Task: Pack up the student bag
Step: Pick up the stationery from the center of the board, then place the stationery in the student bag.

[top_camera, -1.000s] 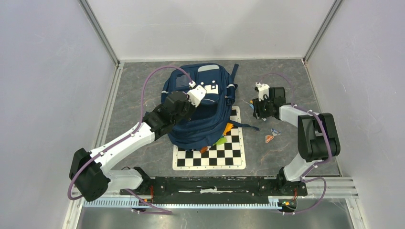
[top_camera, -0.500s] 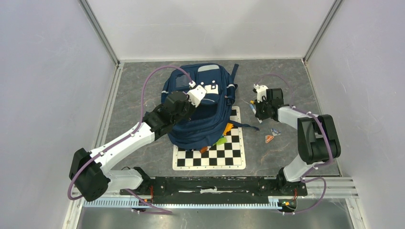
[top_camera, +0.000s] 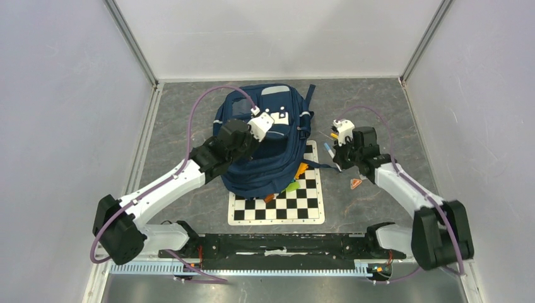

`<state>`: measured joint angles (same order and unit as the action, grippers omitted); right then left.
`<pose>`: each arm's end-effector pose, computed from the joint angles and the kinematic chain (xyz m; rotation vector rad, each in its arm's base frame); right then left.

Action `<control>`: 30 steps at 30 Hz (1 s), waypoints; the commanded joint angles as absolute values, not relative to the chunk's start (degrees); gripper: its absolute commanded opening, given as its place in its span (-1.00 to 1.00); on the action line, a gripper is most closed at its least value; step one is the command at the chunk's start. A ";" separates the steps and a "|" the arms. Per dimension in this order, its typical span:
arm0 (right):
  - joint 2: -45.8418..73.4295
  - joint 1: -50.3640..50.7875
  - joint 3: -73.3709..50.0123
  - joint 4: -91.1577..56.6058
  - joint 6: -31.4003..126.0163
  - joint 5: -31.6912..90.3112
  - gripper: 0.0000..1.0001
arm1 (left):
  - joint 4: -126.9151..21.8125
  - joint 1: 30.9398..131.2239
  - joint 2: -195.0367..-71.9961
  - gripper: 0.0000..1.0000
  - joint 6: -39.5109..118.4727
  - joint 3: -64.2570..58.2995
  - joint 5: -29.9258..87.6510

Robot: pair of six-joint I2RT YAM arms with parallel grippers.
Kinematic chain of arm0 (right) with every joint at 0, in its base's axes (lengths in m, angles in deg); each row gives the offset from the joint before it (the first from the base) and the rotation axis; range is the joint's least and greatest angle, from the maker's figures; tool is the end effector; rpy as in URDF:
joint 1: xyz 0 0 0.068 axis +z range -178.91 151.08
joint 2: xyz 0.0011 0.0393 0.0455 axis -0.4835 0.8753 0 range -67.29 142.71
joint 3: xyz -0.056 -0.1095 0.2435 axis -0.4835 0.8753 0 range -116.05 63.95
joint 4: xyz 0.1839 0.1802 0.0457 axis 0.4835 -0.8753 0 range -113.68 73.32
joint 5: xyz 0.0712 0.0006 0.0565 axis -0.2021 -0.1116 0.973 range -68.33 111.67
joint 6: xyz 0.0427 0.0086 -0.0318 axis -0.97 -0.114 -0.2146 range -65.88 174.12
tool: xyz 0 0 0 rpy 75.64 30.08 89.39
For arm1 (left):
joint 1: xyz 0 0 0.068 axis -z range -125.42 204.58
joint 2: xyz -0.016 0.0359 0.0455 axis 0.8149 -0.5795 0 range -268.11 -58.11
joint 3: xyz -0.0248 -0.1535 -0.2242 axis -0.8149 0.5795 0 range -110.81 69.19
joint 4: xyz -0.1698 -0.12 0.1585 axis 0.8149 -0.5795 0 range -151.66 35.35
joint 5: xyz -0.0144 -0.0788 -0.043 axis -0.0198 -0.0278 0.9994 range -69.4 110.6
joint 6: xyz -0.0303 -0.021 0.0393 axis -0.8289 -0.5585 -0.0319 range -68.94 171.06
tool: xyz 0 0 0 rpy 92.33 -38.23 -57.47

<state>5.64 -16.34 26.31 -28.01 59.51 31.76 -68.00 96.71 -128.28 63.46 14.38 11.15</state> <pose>0.2446 0.0610 0.1941 -0.4548 2.3410 0.2694 0.2103 -0.1823 0.3025 0.8562 1.8822 -0.1489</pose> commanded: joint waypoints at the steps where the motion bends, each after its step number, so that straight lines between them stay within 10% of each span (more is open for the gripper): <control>1: -3.62 -11.64 26.78 -27.66 58.91 34.45 -1.00 | -71.19 96.68 -130.80 -0.96 58.07 4.51 14.19; 13: -12.91 6.96 23.08 -25.57 67.50 39.61 -1.00 | -73.92 96.07 -131.92 -0.96 53.53 2.51 19.60; 30: 1.72 30.23 9.11 -29.23 92.02 6.20 -1.00 | -74.34 95.72 -130.91 -0.96 53.78 3.37 22.03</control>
<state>-0.13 28.32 10.61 -29.41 83.29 15.41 -80.30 95.66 -134.36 56.65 4.02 18.75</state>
